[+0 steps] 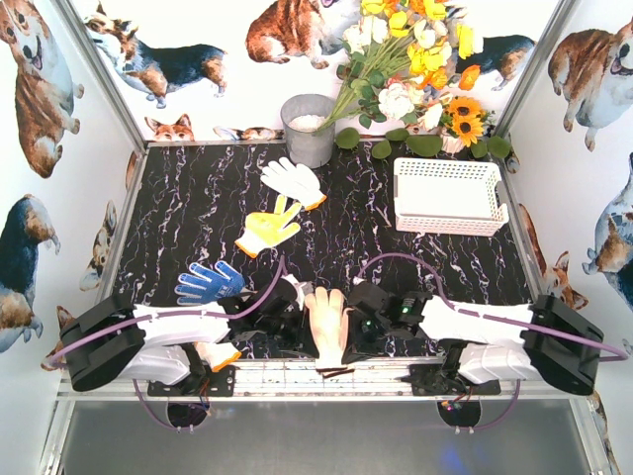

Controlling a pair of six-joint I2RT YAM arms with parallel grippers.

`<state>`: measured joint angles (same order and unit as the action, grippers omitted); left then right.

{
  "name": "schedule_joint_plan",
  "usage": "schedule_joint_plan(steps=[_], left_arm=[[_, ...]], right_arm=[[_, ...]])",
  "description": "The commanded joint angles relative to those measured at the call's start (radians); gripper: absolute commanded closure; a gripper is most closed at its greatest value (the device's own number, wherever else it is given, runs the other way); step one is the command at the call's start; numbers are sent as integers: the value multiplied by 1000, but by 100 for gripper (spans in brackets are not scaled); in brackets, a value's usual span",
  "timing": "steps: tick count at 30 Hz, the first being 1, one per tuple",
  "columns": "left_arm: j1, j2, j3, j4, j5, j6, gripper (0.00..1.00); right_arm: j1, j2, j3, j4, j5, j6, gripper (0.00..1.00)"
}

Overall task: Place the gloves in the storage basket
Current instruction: Adjust the glove at the center of the board.

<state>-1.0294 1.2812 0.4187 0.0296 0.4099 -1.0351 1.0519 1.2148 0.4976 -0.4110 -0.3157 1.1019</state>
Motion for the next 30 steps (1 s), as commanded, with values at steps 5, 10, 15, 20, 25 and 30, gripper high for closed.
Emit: schedule_joint_plan(steps=[5, 10, 15, 20, 25, 30], left_arm=[[-5, -34, 36, -5, 21, 5, 99], [-13, 4, 36, 34, 46, 3, 100], [-34, 47, 34, 68, 61, -3, 100], [-51, 79, 30, 87, 61, -5, 100], [-56, 90, 23, 93, 56, -8, 100], [-68, 113, 12, 133, 61, -26, 100]], right_arm=[[4, -122, 59, -122, 9, -13, 100], [5, -116, 42, -128, -6, -30, 100], [5, -46, 41, -94, -23, -39, 100], [6, -2, 49, -98, -27, -59, 100], [9, 14, 56, -109, -21, -68, 100], [9, 15, 67, -125, -6, -74, 100]])
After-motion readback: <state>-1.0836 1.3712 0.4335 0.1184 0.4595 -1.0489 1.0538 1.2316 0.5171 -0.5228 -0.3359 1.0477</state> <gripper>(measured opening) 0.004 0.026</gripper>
